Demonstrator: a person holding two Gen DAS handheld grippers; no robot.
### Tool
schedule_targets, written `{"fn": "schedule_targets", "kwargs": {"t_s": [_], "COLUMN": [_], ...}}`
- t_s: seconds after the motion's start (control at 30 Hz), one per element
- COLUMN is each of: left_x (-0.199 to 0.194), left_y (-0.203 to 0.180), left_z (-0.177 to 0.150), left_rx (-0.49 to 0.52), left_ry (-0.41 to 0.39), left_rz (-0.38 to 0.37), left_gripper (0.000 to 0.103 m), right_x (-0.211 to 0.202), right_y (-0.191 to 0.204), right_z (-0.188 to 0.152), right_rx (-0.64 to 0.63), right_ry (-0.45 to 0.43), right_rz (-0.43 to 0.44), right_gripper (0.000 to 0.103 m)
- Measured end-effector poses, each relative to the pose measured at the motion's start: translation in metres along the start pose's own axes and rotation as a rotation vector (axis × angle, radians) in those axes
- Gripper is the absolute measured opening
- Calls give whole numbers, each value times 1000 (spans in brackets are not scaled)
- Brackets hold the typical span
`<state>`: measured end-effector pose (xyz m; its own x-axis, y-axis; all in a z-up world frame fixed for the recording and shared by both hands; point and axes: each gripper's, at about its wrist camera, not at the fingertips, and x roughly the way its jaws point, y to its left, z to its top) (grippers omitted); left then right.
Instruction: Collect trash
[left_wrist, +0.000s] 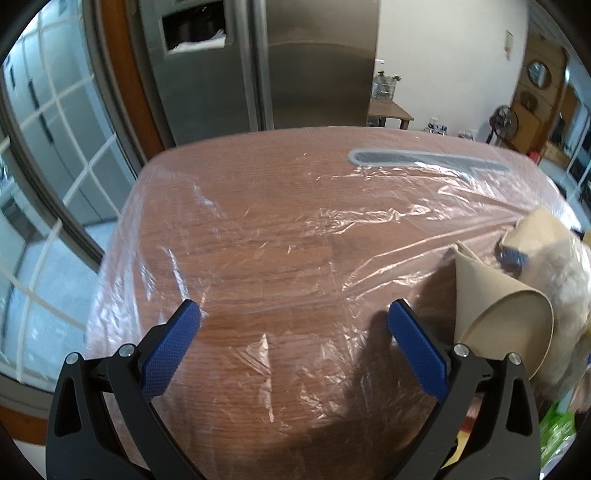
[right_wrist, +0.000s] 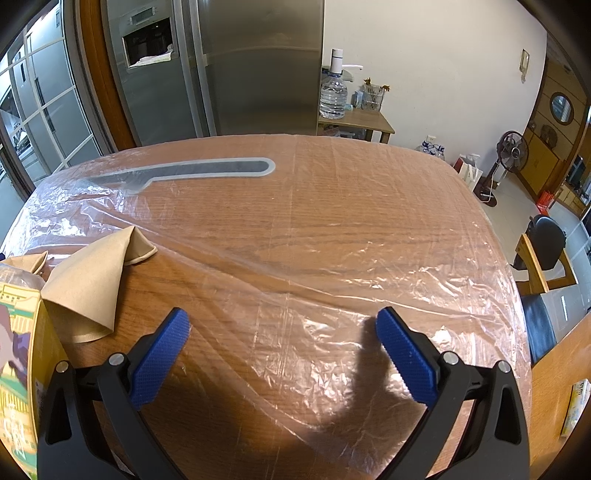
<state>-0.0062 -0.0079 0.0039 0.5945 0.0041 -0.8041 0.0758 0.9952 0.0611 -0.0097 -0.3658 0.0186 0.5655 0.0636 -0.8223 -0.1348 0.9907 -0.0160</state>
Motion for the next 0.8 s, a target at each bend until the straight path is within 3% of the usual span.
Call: {"fn": "schedule_targets", "kwargs": {"t_s": [0.17,0.3,0.4,0.47,0.53,0.67,0.8], "left_x": [-21,-43,-60,-71,-78,-87,-98], "left_y": [-4,-6,-16,-24,-34,-50,-58], "left_z": [8,18,19,13,6,-7,-19], "left_rx": [48,70,109,154,181,216,232], "left_ry": [-62,-109,-103,-114,-116,-110,-100], "left_rz": [19,-41,-156,-182,-209,-272,-320], "left_gripper": [101,101,101,101,101,101,101], "right_x": [-23,-44,-58,-68,-75,-84,-95], "right_y": [-6,-9,-11,-7,1,14,22], "right_z": [8,24,31,28,23,13,7], "right_rx": [-3,9,32,42,28,22,-10], "right_ry": [-67,-141,-152,-138,-130,-115,-129], "right_rz": [-46,-48,36,160,218,283,272], "right_gripper": [99,99,99,99,99,99,99]}}
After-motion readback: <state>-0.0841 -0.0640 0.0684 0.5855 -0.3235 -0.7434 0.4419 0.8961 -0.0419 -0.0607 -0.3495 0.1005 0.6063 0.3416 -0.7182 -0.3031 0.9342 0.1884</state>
